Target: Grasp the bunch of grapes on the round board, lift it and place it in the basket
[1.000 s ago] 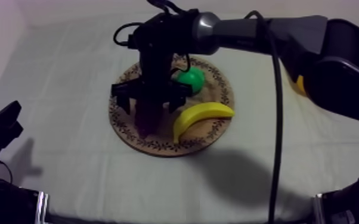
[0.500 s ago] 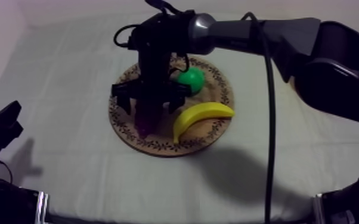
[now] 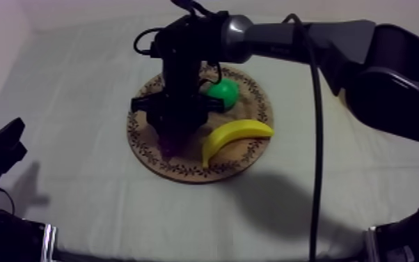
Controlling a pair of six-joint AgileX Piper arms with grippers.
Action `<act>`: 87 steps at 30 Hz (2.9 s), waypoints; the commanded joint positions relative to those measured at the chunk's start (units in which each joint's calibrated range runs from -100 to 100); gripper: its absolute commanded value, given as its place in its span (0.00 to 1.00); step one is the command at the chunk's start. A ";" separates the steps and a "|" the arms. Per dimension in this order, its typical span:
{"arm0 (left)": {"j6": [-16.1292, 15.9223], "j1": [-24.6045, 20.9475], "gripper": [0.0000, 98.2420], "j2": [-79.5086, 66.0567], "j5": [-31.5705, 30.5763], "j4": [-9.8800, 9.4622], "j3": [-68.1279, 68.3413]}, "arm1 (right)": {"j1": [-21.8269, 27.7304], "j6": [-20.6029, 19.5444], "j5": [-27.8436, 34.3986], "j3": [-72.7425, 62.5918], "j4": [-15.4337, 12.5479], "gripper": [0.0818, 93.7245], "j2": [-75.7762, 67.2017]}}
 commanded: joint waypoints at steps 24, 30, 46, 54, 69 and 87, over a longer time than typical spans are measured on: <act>0.06 -0.01 0.00 0.00 -0.03 -0.04 -0.04 | 7.62 4.27 1.23 9.00 2.37 0.24 -26.82; 0.06 -0.01 0.00 0.00 -0.03 -0.04 -0.04 | 11.96 7.13 1.58 12.71 3.76 0.26 -34.61; 0.06 -0.01 0.00 0.00 -0.03 -0.04 -0.04 | 25.48 17.34 -1.83 20.24 7.58 0.26 -47.21; 0.06 -0.01 0.00 0.00 -0.03 -0.04 -0.04 | 33.03 22.58 -4.42 20.62 8.86 0.26 -48.47; 0.06 -0.01 0.00 0.00 -0.03 -0.04 -0.04 | 43.48 30.13 -7.21 25.51 8.78 0.26 -44.38; 0.06 -0.01 0.00 0.00 -0.03 -0.04 -0.04 | 45.16 35.18 -3.10 29.53 3.95 0.25 -31.22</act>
